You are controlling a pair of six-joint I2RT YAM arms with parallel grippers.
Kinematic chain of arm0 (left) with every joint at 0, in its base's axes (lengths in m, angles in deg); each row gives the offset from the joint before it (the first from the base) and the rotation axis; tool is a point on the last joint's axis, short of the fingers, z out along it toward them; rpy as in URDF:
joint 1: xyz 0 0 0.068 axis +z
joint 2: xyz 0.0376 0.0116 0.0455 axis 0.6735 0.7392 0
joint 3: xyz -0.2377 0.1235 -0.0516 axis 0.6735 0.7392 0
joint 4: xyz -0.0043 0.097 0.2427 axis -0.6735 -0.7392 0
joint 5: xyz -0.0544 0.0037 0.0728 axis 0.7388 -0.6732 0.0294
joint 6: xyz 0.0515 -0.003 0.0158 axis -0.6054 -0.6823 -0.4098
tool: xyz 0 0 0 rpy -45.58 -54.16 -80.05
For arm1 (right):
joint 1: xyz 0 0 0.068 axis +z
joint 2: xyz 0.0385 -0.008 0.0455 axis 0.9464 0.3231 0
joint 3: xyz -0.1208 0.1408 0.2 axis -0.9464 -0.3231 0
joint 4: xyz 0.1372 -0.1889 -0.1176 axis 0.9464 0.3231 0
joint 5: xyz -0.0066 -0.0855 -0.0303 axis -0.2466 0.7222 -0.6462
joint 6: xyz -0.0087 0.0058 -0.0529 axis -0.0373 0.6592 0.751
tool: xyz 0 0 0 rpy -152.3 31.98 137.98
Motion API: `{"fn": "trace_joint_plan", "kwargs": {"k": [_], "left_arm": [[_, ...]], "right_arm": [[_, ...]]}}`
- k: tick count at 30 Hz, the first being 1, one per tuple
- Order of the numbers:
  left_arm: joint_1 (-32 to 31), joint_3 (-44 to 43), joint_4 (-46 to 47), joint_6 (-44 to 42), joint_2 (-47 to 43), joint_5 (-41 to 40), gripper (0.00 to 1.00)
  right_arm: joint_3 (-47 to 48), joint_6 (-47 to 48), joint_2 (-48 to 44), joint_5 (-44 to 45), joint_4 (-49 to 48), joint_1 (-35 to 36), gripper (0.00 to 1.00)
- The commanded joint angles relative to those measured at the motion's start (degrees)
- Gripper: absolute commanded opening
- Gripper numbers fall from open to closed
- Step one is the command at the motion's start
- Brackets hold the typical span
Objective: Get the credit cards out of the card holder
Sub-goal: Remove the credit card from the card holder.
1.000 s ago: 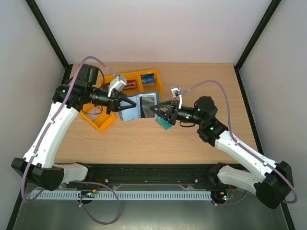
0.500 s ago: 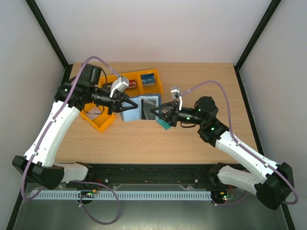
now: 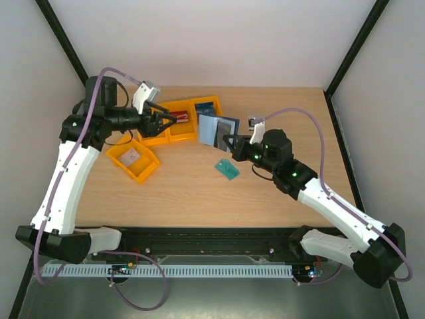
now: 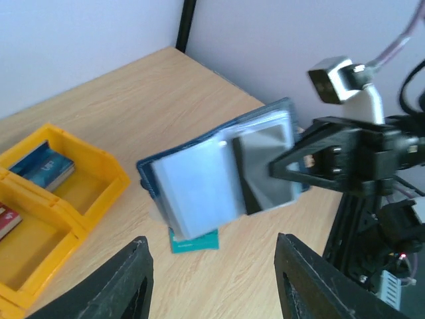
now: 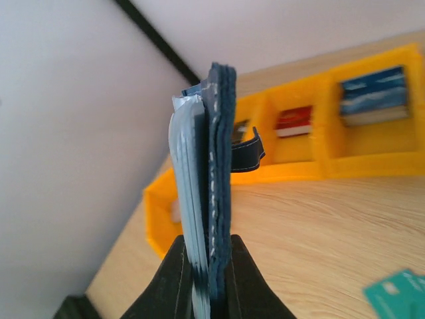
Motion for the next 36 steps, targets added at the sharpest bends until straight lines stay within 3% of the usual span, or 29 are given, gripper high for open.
{"fn": "trace_joint_plan", "kwargs": {"k": [1,7,11,15,24,36], "left_arm": [[-1.86,1.81,2.76,4.27,-1.9,4.01,0.51],[-11.2,7.81,6.96,10.01,-0.09,8.94,0.48],[-11.92,14.61,16.25,20.64,1.21,10.81,0.44],[-12.4,18.72,22.46,26.27,2.21,13.06,0.46],[-12.23,20.2,21.35,24.28,1.78,7.24,0.48],[-11.88,20.27,20.07,22.82,1.01,6.85,0.48]], "right_arm": [[2.26,-2.65,2.0,10.23,3.46,0.0,0.02],[1.62,-5.14,5.19,2.99,-3.17,0.12,0.02],[-1.39,-7.57,5.29,-5.05,-12.51,0.13,0.02],[-4.56,-12.64,6.44,-14.2,-24.77,0.13,0.02],[-5.59,-14.62,6.58,-18.36,-29.88,0.12,0.02],[-6.24,-15.76,3.8,-21.52,-35.41,0.13,0.02]]}}
